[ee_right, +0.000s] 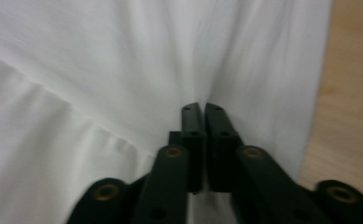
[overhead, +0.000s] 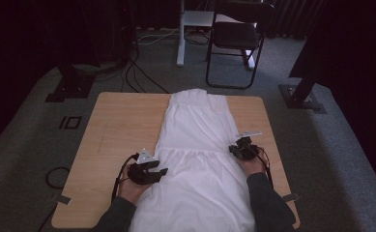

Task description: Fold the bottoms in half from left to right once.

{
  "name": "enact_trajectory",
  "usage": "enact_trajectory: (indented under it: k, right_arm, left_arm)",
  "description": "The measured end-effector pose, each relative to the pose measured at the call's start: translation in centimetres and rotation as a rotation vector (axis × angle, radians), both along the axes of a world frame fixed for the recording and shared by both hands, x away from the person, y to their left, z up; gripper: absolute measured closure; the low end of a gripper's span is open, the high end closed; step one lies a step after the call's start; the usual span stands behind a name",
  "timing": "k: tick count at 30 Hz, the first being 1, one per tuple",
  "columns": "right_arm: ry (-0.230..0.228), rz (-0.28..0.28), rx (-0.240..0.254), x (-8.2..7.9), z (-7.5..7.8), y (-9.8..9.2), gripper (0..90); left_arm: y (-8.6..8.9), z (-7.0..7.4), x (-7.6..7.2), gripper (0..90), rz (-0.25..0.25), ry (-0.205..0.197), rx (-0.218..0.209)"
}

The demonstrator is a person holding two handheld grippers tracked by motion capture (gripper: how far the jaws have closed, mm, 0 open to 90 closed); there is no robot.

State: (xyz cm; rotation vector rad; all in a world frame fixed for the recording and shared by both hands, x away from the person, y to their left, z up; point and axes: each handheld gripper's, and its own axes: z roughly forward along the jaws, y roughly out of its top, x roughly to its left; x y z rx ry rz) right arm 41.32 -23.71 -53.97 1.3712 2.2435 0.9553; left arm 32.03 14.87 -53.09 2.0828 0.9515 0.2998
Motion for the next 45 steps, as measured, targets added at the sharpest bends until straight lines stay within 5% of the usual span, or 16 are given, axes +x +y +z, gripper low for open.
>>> enact_trajectory:
  k: [4,7,9,13,15,18,21,25,29,30,31,34,39,45]
  right_arm:
    - [-0.182,-0.013,-0.034,-2.0,3.4,-0.3,89.1]
    - [-0.275,-0.108,-0.117,-2.9,4.7,-1.2,89.3]
    - [-0.223,-0.148,-0.148,-2.2,3.4,-2.0,89.3]
    - [-0.076,-0.16,-0.111,-0.7,-1.0,-2.9,88.8]
    - [-0.064,-0.174,-0.061,-0.6,-1.6,-3.2,88.6]
    - [-0.054,-0.162,-0.071,-0.6,-1.5,-3.1,87.9]
    - [-0.038,-0.175,-0.036,-0.5,-1.5,-3.4,86.7]
    - [-0.035,-0.182,-0.009,-0.4,-1.6,-3.6,86.6]
    - [-0.029,-0.181,0.009,-0.4,-1.6,-3.8,86.7]
    - [-0.033,-0.181,0.01,-0.4,-1.6,-3.8,86.8]
    - [-0.036,-0.179,0.008,-0.5,-1.7,-3.8,87.5]
    - [-0.034,-0.17,0.013,-0.7,-1.7,-3.6,88.4]
    - [-0.039,-0.119,0.003,-3.0,-1.7,-2.9,88.6]
    - [-0.045,-0.045,0.016,-8.5,-2.0,-2.0,88.5]
  left_arm:
    - [-1.1,-1.0,-0.5,46.6,-0.032,0.02,0.029]
    - [-1.5,-1.8,-0.8,46.7,-0.037,0.045,0.03]
    - [-1.7,-2.2,-1.2,46.3,-0.045,0.02,0.039]
    - [-1.3,-1.5,-1.0,45.7,-0.051,0.036,0.032]
    - [-0.9,-0.5,-0.5,45.6,-0.034,0.005,0.03]
    - [-0.6,1.8,1.5,43.4,0.02,-0.045,0.002]
    - [-1.5,3.0,4.0,41.6,0.052,-0.078,0.026]
    - [-3.1,2.9,8.3,39.3,0.107,-0.046,0.05]
    - [-4.1,0.4,11.0,40.0,0.143,0.031,0.142]
    - [-4.0,-0.2,11.2,48.0,0.125,0.051,0.142]
    - [-4.0,-0.6,11.2,65.0,0.112,0.068,0.142]
    - [-3.7,-0.8,10.6,83.8,0.105,0.06,0.153]
    - [-2.1,-1.2,8.4,84.7,0.116,0.046,0.115]
    - [0.7,-2.0,2.3,83.9,0.081,0.035,0.05]
